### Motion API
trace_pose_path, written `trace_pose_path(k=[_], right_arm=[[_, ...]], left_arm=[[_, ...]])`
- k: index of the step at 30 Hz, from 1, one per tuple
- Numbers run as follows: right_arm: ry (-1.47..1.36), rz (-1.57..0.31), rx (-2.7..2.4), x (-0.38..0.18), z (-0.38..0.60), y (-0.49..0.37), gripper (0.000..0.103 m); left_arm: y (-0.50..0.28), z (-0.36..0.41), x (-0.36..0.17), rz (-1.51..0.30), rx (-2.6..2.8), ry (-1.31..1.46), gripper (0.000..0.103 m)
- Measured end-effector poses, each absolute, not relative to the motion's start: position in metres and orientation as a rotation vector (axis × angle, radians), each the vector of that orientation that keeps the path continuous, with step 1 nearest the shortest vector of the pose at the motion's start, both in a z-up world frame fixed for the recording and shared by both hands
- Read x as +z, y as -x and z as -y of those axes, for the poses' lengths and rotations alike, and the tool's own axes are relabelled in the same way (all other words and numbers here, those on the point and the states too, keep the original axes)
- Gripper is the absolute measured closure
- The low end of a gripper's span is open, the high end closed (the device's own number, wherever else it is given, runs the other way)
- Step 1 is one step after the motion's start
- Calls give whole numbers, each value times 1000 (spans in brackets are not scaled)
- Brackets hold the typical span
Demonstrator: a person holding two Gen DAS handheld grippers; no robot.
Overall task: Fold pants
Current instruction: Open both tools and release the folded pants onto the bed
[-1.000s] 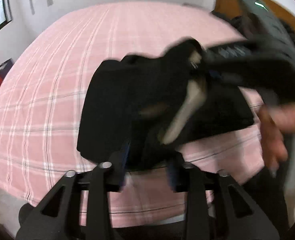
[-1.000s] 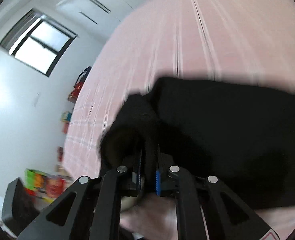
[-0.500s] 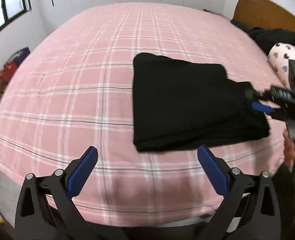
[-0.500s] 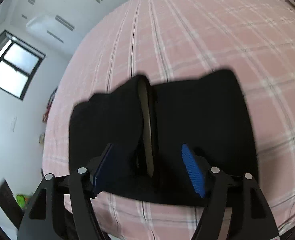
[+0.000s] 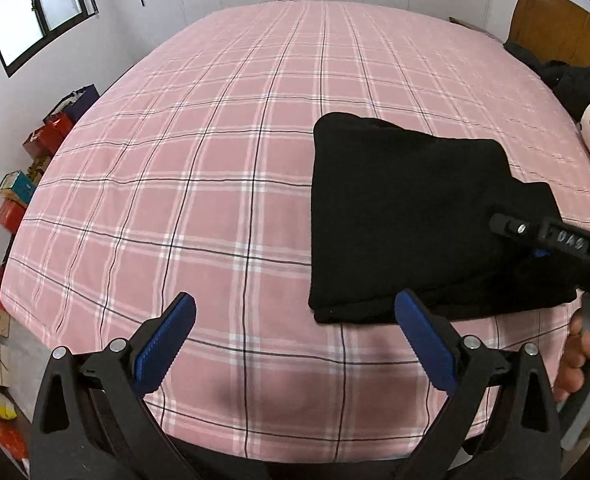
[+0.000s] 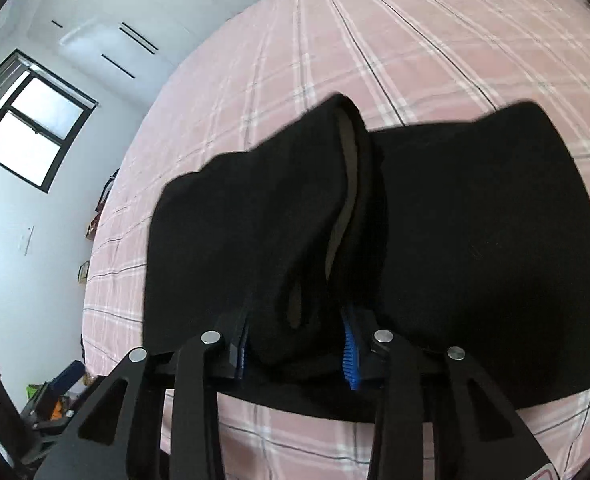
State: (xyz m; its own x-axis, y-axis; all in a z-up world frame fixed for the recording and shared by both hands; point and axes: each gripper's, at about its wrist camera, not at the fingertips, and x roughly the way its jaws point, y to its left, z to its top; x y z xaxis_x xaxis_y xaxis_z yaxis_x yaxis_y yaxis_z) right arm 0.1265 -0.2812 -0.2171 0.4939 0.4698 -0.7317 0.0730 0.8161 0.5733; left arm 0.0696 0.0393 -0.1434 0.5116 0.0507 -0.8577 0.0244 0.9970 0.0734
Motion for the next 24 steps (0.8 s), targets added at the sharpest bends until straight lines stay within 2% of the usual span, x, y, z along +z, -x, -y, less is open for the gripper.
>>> trace_pose_path(k=[2, 4, 7, 9, 12, 15, 17, 20, 23, 24], right_arm=[[-568, -979, 296, -186, 280, -125, 73], [-561, -903, 336, -146, 287, -125, 83], [-494, -814, 317, -99, 309, -117, 84], [-453, -798, 273, -90, 329, -106, 84], [-400, -905, 177, -129, 362, -95, 83], [-424, -1133, -6, -220, 393, -87, 82], [-542, -1068, 16, -223, 404, -72, 82], [-608, -995, 24, -203, 402, -75, 69], [-524, -970, 47, -184, 385, -102, 48], [-486, -966, 48, -184, 384, -111, 38]], left_arm=[[-69, -40, -143, -1042, 26, -81, 5], [-68, -42, -142, -1047, 36, -76, 5], [-66, -45, -141, -1055, 43, -63, 5], [-65, -46, -141, -1052, 45, -64, 5], [-65, -47, -146, -1062, 48, -55, 5], [-66, -48, -155, -1093, 39, -19, 5], [-65, -46, -158, -1104, 32, -22, 5], [-60, -41, -157, -1077, 38, -83, 5], [-61, -36, -157, -1078, 32, -97, 5], [-62, -35, -157, -1078, 31, -94, 5]])
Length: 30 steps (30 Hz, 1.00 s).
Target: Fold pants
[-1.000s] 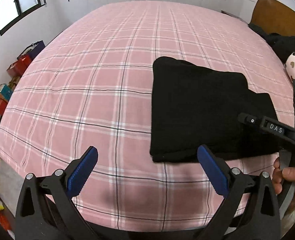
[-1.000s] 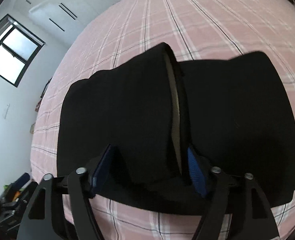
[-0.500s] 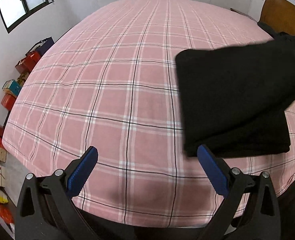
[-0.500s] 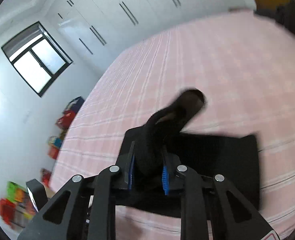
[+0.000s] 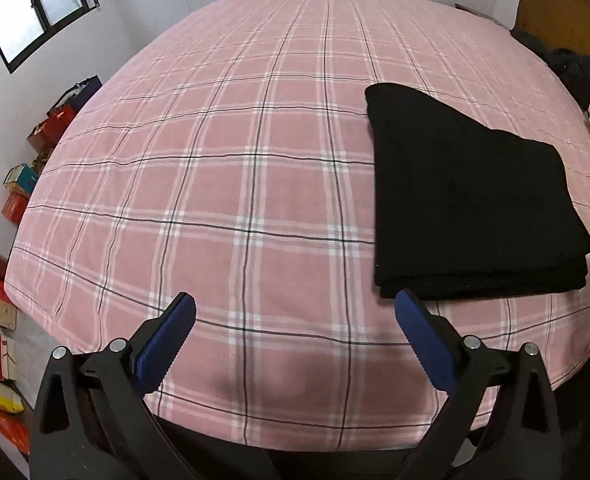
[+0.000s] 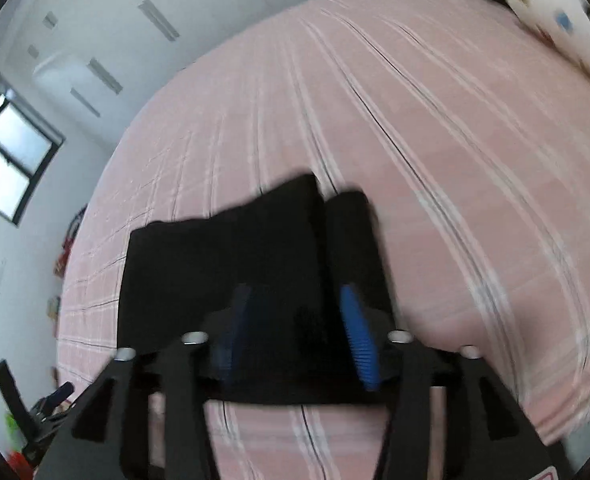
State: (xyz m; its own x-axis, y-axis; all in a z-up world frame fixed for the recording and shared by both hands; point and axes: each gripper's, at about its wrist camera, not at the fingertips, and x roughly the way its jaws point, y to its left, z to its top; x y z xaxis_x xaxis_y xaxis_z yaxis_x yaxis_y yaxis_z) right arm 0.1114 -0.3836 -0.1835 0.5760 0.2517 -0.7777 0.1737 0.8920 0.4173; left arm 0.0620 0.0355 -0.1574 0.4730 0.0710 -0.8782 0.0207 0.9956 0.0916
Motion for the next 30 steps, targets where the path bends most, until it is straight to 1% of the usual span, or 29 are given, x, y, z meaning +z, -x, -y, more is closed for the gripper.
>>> trace_pose_path(k=[3, 5, 6, 7, 8, 10, 11, 13, 15, 16, 17, 18, 20, 21, 22, 23, 26, 27, 28, 30], right_arm=[[-362, -996, 11, -196, 371, -152, 37], [-348, -1078, 27, -220, 364, -174, 38], [-357, -1098, 59, -226, 362, -176, 63], [-346, -1089, 76, -223, 358, -175, 80], [-327, -1060, 88, -213, 355, -172, 81], [-307, -976, 87, -180, 358, -153, 98], [-324, -947, 80, -169, 366, -145, 98], [-344, -940, 49, -168, 377, -132, 98], [-322, -1001, 0, -190, 387, -130, 98], [-300, -1091, -23, -223, 389, -134, 88], [-315, -1109, -10, -233, 391, -134, 81], [-354, -1079, -10, -232, 396, -130, 80], [-394, -1000, -82, -200, 400, -120, 80], [-387, -954, -93, -186, 398, -116, 77], [-374, -885, -66, -164, 390, -112, 77], [-367, -868, -13, -152, 380, -113, 77], [-319, -908, 217, -133, 327, -131, 91], [-289, -927, 278, -134, 308, -140, 100], [-226, -956, 336, -137, 276, -154, 100], [-153, -983, 388, -145, 241, -170, 100]], left_arm=[[-62, -33, -156, -1083, 23, -84, 5], [-62, -32, -157, -1086, 17, -79, 5], [-63, -31, -158, -1088, 17, -82, 5], [-63, -31, -158, -1090, 15, -85, 5], [-64, -30, -159, -1095, 11, -90, 5], [-65, -30, -159, -1097, 7, -89, 5], [-66, -31, -159, -1097, -1, -81, 5], [-68, -30, -160, -1099, -15, -71, 5], [-71, -27, -163, -1105, -28, -62, 5], [-72, -25, -165, -1112, -34, -56, 5], [-74, -23, -169, -1125, -40, -50, 5], [-75, -21, -171, -1140, -46, -41, 5], [-74, -20, -171, -1146, -57, -35, 5], [-73, -20, -170, -1137, -54, -43, 5], [-71, -21, -169, -1131, -49, -49, 5], [-71, -21, -169, -1125, -43, -52, 5], [-74, -21, -173, -1137, -40, -49, 5], [-75, -21, -174, -1139, -37, -49, 5], [-75, -20, -174, -1141, -34, -47, 5], [-74, -22, -175, -1146, -36, -41, 5]])
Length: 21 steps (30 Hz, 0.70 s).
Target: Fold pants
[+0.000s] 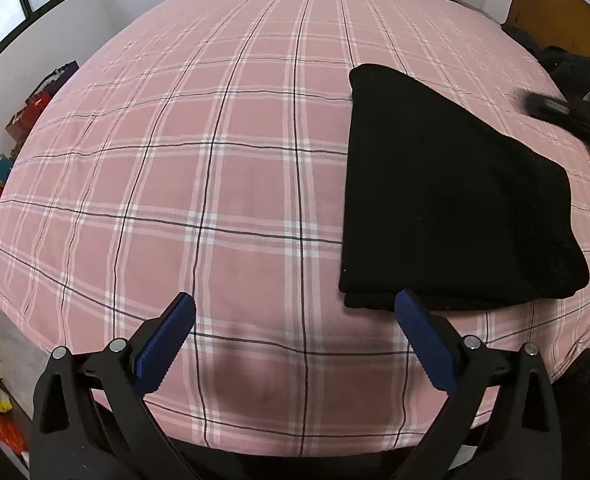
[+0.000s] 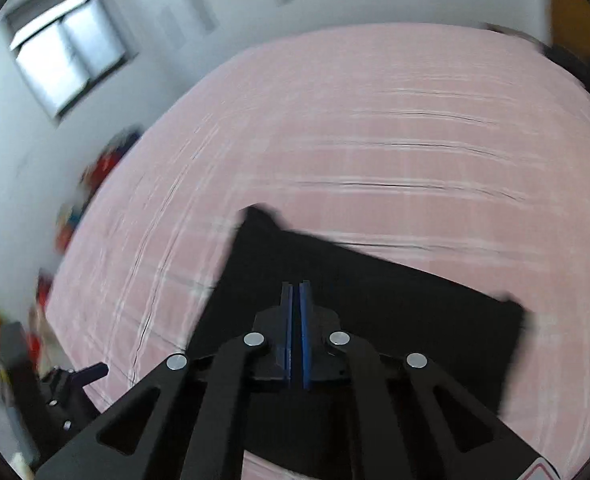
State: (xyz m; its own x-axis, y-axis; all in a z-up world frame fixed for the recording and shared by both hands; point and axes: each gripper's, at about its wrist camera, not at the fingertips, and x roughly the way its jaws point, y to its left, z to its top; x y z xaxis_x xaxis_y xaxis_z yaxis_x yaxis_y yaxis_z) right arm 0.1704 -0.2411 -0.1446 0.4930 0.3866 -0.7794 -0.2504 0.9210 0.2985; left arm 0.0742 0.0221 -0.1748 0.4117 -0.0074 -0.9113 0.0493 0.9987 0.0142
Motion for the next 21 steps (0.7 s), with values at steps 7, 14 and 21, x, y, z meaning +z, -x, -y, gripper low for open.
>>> trace_pose_path(k=[7, 14, 21], right_arm=[[-21, -1172, 280, -212, 160, -258, 103], [-131, -992, 236, -156, 216, -201, 95], [-361, -1003, -38, -175, 374, -61, 67]], left_arm=[[-75, -32, -178, -1156, -28, -43, 5], [-82, -42, -183, -1166, -36, -13, 5], [-79, -38, -182, -1157, -46, -11, 5]])
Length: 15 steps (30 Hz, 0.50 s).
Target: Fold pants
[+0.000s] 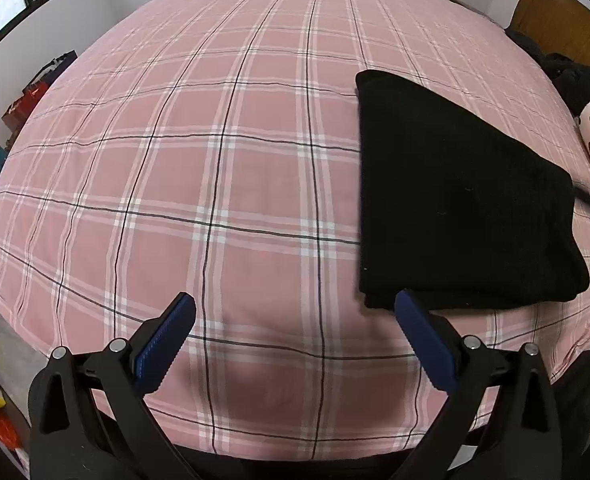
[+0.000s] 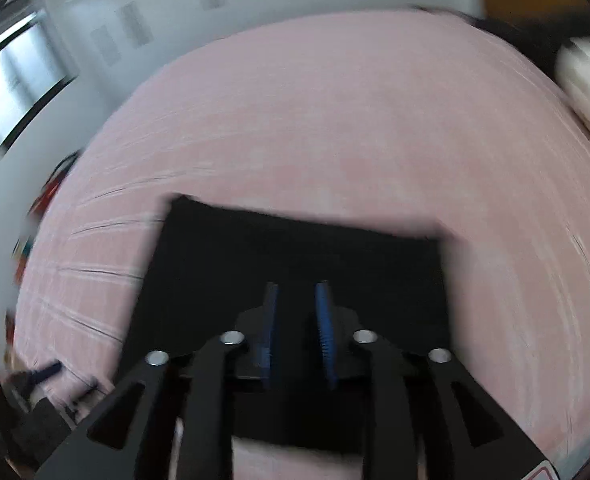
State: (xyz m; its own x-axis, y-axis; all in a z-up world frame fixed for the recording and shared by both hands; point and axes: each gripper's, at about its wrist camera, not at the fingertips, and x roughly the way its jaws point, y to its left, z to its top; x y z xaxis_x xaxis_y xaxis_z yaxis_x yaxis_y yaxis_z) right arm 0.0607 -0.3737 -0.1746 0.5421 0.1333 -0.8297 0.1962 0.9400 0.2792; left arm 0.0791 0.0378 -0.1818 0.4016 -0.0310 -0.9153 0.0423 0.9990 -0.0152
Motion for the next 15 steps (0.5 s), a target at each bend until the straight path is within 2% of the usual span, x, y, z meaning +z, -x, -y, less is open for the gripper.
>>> trace_pose_path(k=[1, 6, 7, 11, 12, 14, 15], right_arm=[[-411, -1012, -69, -181, 394, -41, 64], [-618, -996, -17, -210, 441, -5, 61], [-628, -1001, -13, -216, 436, -7, 54], [-637, -1005, 54, -226, 401, -24, 43], [-643, -999, 67, -230, 398, -27, 36], [-615, -1006, 59, -231, 397, -32, 39], [-561, -1010, 53, -228, 393, -35, 60]], left_arm=[[-78, -36, -182, -1157, -46, -14, 5], [-72, -26, -181, -1175, -57, 17, 5], [-71, -24, -181, -1182, -58, 21, 5], [-63, -18, -172, -1163, -57, 8, 5], [-62, -17, -170, -1156, -55, 3, 5], [-61, -16, -166, -1147, -47, -2, 5], [-60, -15, -165, -1148, -44, -1, 5]])
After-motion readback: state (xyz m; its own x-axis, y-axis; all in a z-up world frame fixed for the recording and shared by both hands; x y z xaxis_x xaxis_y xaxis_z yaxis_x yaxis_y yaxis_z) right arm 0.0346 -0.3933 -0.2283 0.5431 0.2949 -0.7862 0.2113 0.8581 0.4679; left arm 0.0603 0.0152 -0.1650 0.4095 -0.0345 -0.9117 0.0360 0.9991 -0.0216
